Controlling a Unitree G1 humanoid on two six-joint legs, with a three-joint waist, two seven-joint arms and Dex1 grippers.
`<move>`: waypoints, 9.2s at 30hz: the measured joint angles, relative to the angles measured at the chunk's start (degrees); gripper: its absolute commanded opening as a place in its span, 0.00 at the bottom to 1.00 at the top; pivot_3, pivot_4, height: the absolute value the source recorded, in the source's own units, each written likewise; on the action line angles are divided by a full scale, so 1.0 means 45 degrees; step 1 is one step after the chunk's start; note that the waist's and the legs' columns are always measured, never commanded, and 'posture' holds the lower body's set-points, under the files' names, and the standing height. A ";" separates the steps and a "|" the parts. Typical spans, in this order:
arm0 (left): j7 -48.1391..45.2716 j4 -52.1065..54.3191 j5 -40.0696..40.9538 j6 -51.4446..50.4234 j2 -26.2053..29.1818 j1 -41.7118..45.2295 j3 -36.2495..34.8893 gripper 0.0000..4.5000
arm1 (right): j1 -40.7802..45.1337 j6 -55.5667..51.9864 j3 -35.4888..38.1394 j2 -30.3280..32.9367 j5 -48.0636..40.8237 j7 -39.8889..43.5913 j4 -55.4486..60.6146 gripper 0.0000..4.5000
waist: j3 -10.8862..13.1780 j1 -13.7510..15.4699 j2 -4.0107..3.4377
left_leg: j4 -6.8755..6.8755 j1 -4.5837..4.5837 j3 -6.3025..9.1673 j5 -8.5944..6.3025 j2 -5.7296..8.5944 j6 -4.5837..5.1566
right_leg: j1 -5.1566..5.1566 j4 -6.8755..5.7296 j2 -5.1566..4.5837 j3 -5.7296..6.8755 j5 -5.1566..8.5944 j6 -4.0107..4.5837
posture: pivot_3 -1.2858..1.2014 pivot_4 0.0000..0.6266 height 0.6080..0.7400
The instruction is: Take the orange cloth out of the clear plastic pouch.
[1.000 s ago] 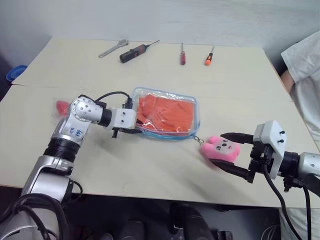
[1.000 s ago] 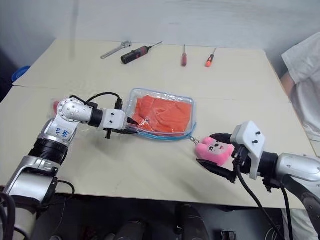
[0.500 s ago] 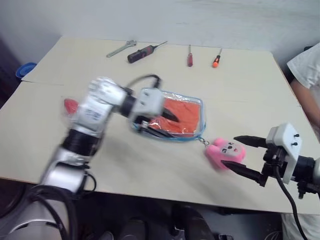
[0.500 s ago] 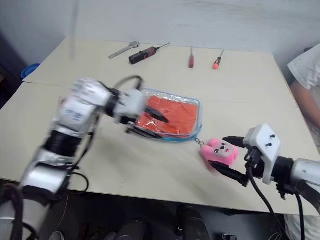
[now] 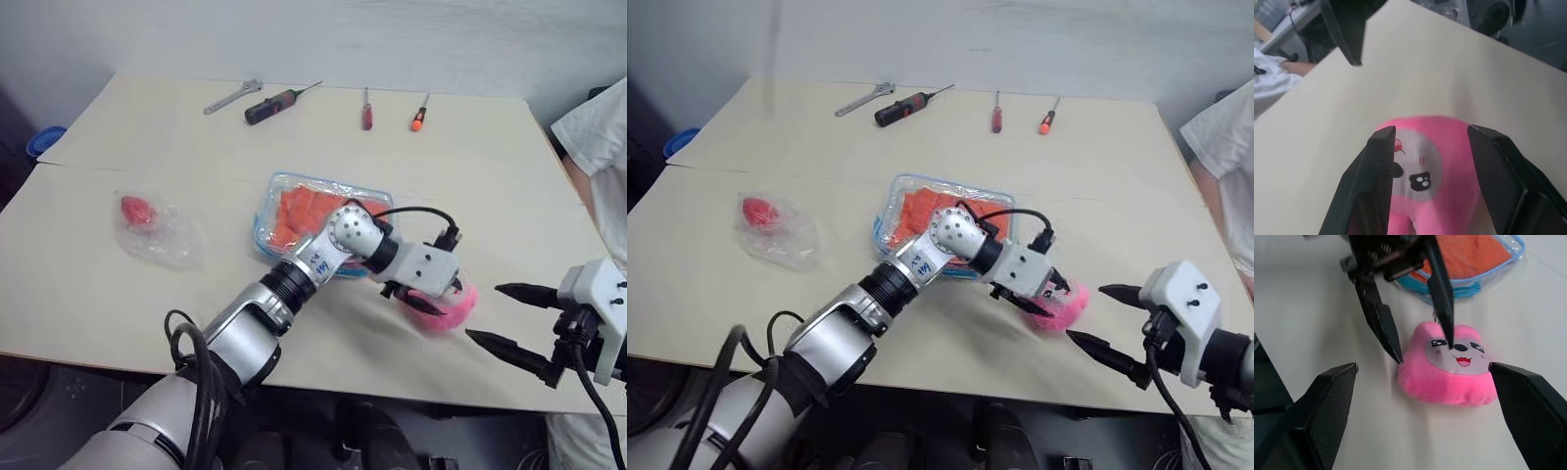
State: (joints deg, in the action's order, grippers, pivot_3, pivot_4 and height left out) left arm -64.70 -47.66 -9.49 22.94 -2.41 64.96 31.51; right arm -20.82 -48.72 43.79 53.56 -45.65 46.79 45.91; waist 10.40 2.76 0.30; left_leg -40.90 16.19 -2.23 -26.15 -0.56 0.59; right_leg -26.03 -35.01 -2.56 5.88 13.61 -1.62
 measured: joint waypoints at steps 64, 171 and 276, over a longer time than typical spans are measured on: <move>-0.1069 0.8671 0.2326 -0.5595 0.5308 -0.5116 -0.1884 0.00 | 1.1076 1.0310 -1.2932 -0.2577 1.0409 0.1065 -1.0216 0.01 | -0.0019 -0.0349 -0.0050 | -0.0076 0.0043 0.0017 0.0006 -0.0009 0.0000 | -0.0109 -0.0104 -0.0029 0.0024 0.0001 0.0004 | 0.52 0.24 1.00; 0.0442 0.8008 0.4157 -0.9424 0.5600 -0.4186 -0.4241 0.08 | 0.9426 0.4863 -1.3687 -0.4836 1.0485 -0.3948 -0.6822 0.75 | 0.0021 -0.0428 -0.0072 | -0.0073 0.0056 0.0024 0.0005 -0.0012 -0.0032 | -0.0130 -0.0118 -0.0027 0.0038 0.0011 0.0022 | 0.52 0.24 1.00; 0.1359 0.9360 0.2147 -0.8626 0.6928 -0.5957 -0.3017 0.23 | 0.3862 0.4844 -0.4828 -0.3339 0.8237 -0.3516 -0.7550 0.38 | 0.0011 -0.0309 -0.0133 | -0.0030 0.0017 -0.0020 0.0022 -0.0014 -0.0059 | -0.0097 -0.0131 -0.0023 -0.0012 0.0017 0.0032 | 0.52 0.24 1.00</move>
State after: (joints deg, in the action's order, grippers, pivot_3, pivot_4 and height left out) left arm -58.58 -5.54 0.17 -15.87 28.77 38.15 17.93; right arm -3.44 -26.92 22.07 38.53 -8.59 30.97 11.93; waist 10.44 1.37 -0.30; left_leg -41.04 16.26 -2.32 -26.05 -0.62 0.33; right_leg -26.47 -35.60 -2.66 5.83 13.69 -1.47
